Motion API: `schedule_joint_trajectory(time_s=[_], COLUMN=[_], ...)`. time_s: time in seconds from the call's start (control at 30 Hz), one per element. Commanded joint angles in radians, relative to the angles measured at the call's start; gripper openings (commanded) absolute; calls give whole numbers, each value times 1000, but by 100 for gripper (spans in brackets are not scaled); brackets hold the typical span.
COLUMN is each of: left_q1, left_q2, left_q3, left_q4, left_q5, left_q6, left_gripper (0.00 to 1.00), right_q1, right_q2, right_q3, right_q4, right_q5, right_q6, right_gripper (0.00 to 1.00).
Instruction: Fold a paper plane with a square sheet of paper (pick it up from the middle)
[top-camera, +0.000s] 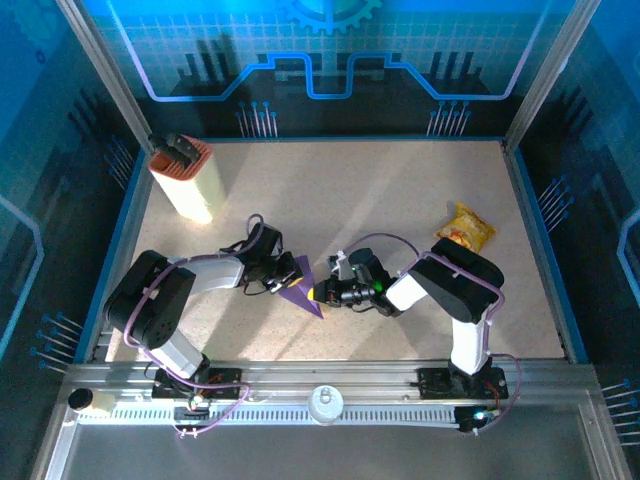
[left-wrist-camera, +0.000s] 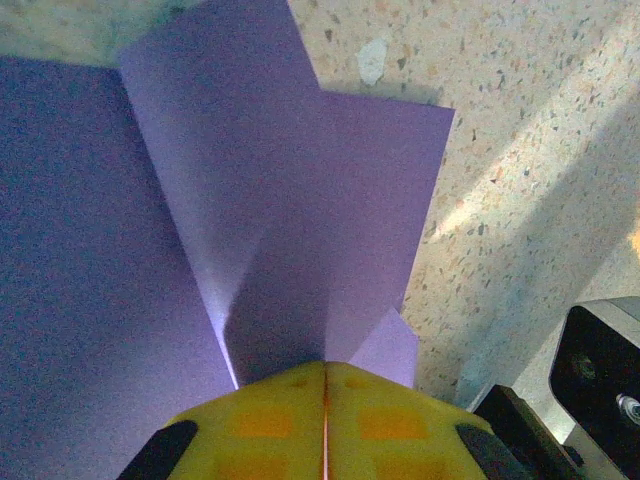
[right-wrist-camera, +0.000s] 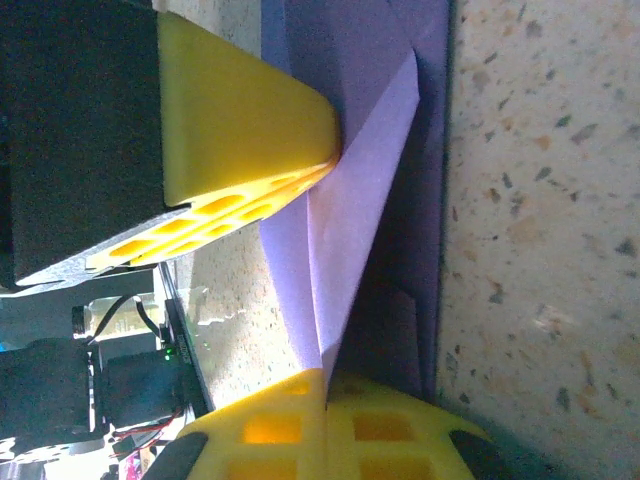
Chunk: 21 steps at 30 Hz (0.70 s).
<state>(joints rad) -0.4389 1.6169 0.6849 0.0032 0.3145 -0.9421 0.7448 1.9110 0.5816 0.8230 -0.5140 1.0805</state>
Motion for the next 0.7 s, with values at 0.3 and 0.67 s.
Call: schedule_joint_trajectory(time_s=[0.3,0.67], left_q1=[-4,-4], left_q2=[-9,10], left_q3=[-12,-8], left_q4=[-66,-111], left_q5=[-70,-108], left_q6=[18,25], left_gripper=[8,7], right_q1=[-18,-15], right_q2=[25,-23], right_q3=[7,12], right_q4=[-190,-243], right_q5=[25,26], right_q6=[-26,-44], right_gripper=[0,11])
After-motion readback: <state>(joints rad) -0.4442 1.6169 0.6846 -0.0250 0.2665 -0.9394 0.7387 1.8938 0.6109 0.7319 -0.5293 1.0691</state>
